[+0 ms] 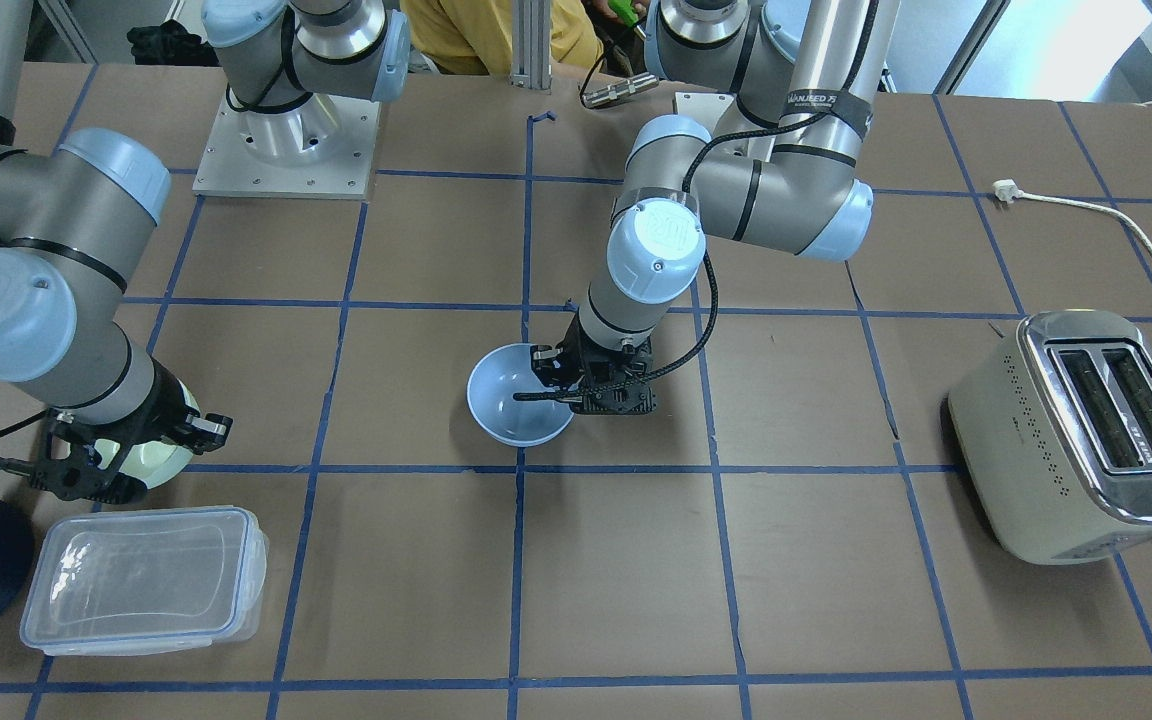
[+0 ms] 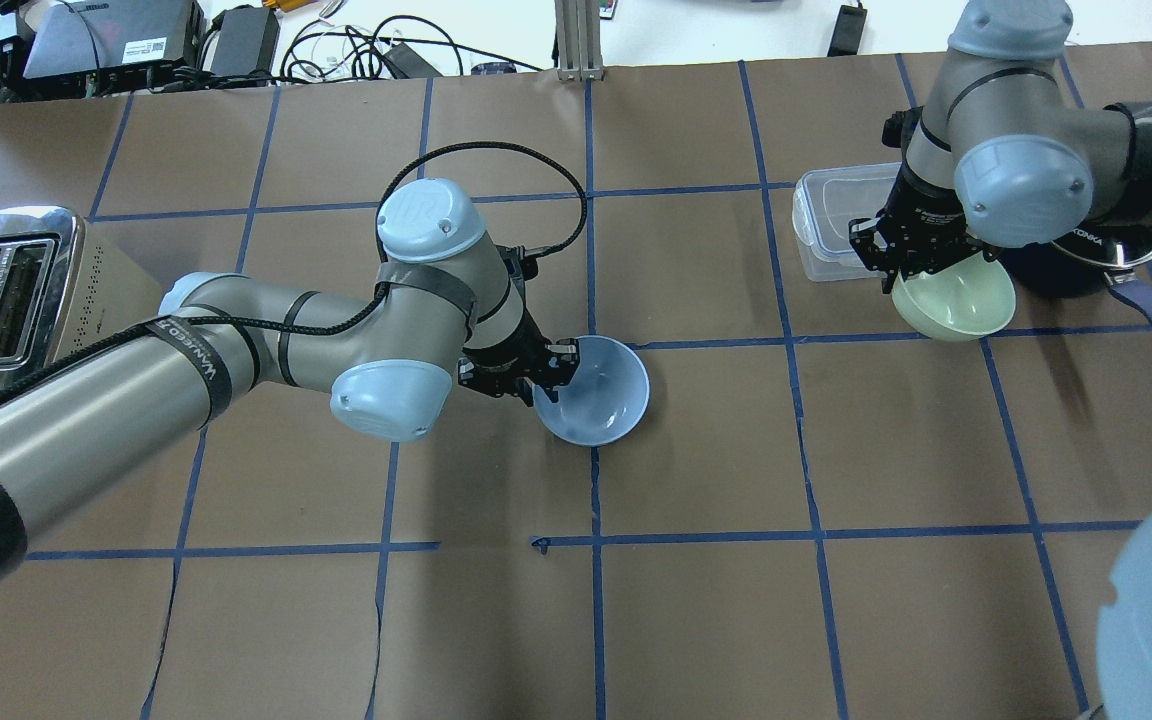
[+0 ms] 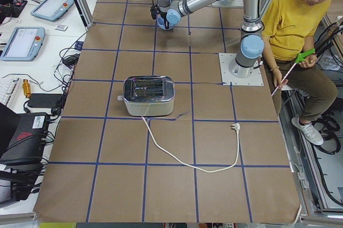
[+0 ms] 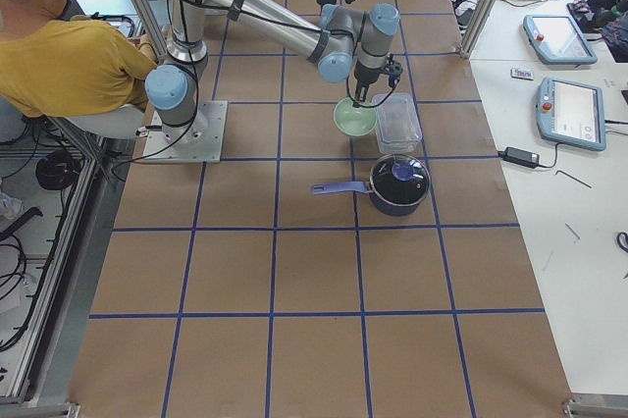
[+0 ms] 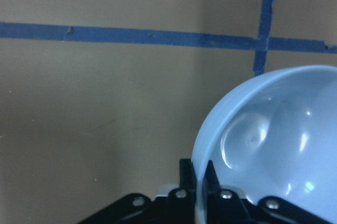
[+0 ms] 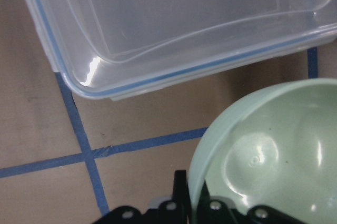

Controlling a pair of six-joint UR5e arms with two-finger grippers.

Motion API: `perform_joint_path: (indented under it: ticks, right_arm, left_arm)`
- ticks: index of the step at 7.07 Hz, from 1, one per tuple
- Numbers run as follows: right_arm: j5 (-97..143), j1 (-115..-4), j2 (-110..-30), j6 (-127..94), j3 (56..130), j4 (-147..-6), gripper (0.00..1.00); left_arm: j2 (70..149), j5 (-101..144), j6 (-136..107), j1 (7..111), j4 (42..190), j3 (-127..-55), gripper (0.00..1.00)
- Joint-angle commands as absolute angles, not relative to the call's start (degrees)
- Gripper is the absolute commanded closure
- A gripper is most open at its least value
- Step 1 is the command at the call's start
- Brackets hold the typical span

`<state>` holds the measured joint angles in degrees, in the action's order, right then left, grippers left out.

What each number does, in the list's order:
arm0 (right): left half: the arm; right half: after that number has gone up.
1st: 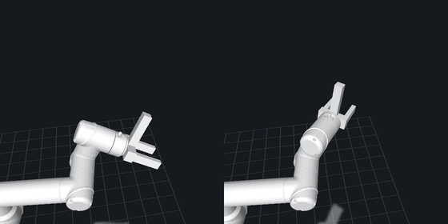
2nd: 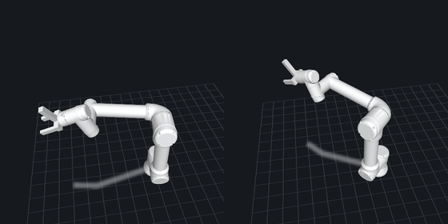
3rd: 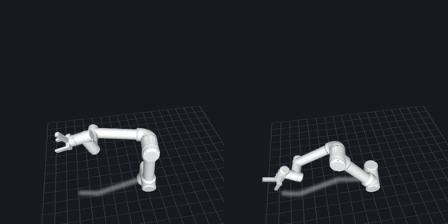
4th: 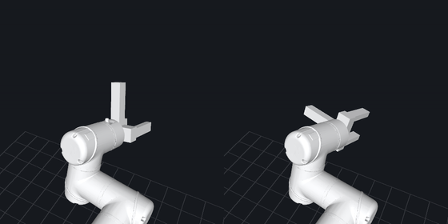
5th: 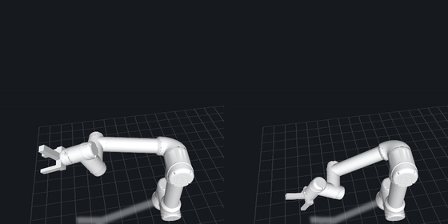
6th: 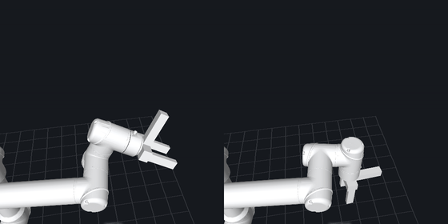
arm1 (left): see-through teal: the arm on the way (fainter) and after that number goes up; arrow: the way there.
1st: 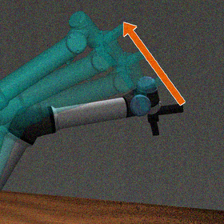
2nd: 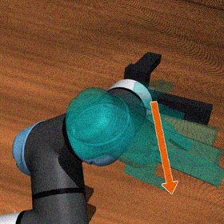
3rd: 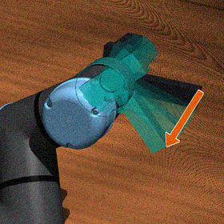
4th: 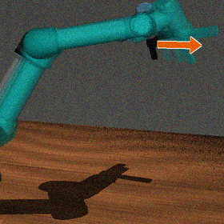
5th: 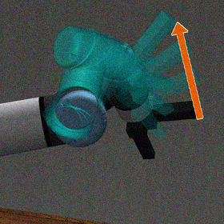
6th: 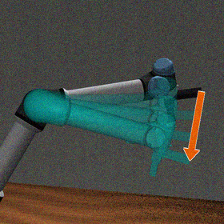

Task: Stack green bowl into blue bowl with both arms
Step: 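Release blue bowl, raise left gripper while right carries green bowl over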

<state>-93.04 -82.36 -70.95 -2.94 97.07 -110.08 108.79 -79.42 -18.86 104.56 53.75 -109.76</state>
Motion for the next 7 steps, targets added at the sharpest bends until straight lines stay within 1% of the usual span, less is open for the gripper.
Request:
perform_joint_path:
  ticks: [1, 2, 3, 4, 5, 7]
  right_arm:
    - [-93.07, -88.82, -70.93, -9.19, 93.44, -107.75, 1.0]
    - [-93.34, -92.34, -71.1, -14.19, 93.08, -107.75, 1.0]
    - [-93.43, -96.2, -71.02, -18.76, 92.12, -107.75, 1.0]
    - [-93.34, -99.89, -71.02, -22.81, 91.67, -107.84, 1.0]
    - [-93.34, -104.19, -71.02, -28.68, 91.67, -108.1, 1.0]
    - [-93.43, -111.42, -69.88, -37.84, 91.32, -108.89, 1.0]
  left_arm:
    - [106.71, -79.72, -17.76, 101.8, 58.67, -103.67, 0.04]
    - [105.05, -80.85, -13.14, 99.52, 68.54, -97.97, 0.04]
    - [103.03, -87.3, -4.83, 96.88, 79.08, -91.56, 0.01]
    - [101.01, -91.8, -1.01, 95.29, 88.59, -86.19, 0.0]
    - [98.12, -94.19, 0.86, 94.4, 94.51, -83.09, 0.0]
    - [92.49, -93.44, 1.23, 90.28, 96.77, -82.79, 0.0]
